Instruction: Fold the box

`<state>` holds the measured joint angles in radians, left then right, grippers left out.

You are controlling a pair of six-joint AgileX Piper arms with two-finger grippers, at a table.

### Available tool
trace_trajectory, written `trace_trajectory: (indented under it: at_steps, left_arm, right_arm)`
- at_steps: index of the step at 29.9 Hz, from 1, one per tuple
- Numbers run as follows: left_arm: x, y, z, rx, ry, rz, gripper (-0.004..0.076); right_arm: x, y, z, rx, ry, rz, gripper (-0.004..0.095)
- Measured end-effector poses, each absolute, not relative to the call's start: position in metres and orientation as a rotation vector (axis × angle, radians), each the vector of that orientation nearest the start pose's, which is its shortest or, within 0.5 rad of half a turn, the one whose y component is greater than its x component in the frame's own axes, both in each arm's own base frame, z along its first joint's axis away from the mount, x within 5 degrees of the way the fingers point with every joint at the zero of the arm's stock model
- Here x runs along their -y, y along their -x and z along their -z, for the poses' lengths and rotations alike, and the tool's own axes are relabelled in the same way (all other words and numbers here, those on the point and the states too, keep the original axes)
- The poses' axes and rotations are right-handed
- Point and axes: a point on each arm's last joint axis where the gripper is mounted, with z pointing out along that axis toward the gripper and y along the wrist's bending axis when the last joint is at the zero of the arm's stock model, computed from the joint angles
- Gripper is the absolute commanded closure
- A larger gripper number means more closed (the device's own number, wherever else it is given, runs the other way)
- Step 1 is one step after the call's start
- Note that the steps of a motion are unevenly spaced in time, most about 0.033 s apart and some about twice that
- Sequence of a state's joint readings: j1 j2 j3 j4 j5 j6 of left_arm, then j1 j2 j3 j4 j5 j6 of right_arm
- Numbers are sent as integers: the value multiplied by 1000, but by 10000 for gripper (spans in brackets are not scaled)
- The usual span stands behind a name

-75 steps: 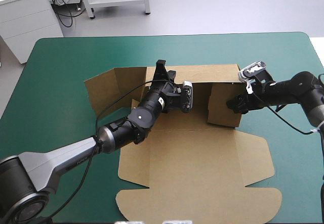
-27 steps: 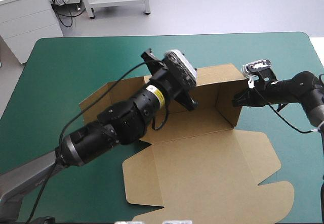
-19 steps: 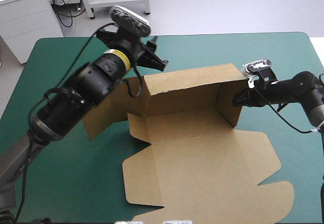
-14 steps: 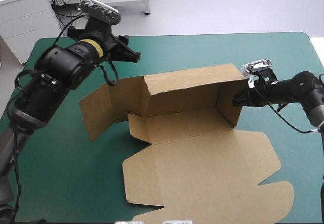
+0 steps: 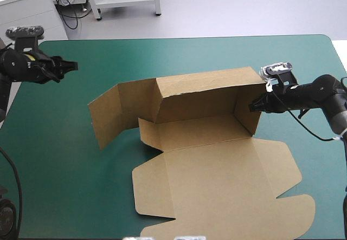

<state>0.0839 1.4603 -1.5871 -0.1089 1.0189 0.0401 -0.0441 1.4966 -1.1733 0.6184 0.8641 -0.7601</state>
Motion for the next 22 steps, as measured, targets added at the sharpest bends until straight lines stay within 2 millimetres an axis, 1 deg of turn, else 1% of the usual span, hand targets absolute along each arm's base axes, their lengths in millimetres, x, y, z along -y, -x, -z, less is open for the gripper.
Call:
trace_trajectory:
  at_steps: [2, 3, 6, 8, 11, 14, 18, 20, 22]
  left_arm:
    - [-28, -308, -404, -2407, 117, 83, 378]
    - [-35, -306, -392, -2434, 149, 87, 378]
    - [-45, -297, -368, -2478, 210, 88, 379]
    - [-49, -290, -355, -2495, 245, 91, 379]
    - [-48, -281, -337, -2512, 266, 95, 379]
    - [-48, -276, -329, -2508, 274, 95, 379]
    - [-49, -276, -328, -2499, 266, 73, 379]
    - [-50, -276, -328, -2498, 253, 51, 379]
    - [-51, -275, -328, -2502, 240, 35, 379]
  right_arm:
    - [-25, -313, -303, -2429, 510, -407, 930]
    - [-24, -313, -303, -2435, 503, -395, 930]
    - [-23, -313, -304, -2445, 483, -388, 930]
    - [-23, -313, -304, -2450, 470, -389, 930]
    - [-23, -313, -304, -2452, 462, -388, 930]
    - [-23, -314, -304, -2455, 447, -393, 930]
    - [-22, -314, -309, -2474, 425, -398, 929]
    - [-22, -315, -317, -2479, 418, -399, 929]
    - [-21, -317, -330, -2489, 393, -400, 929]
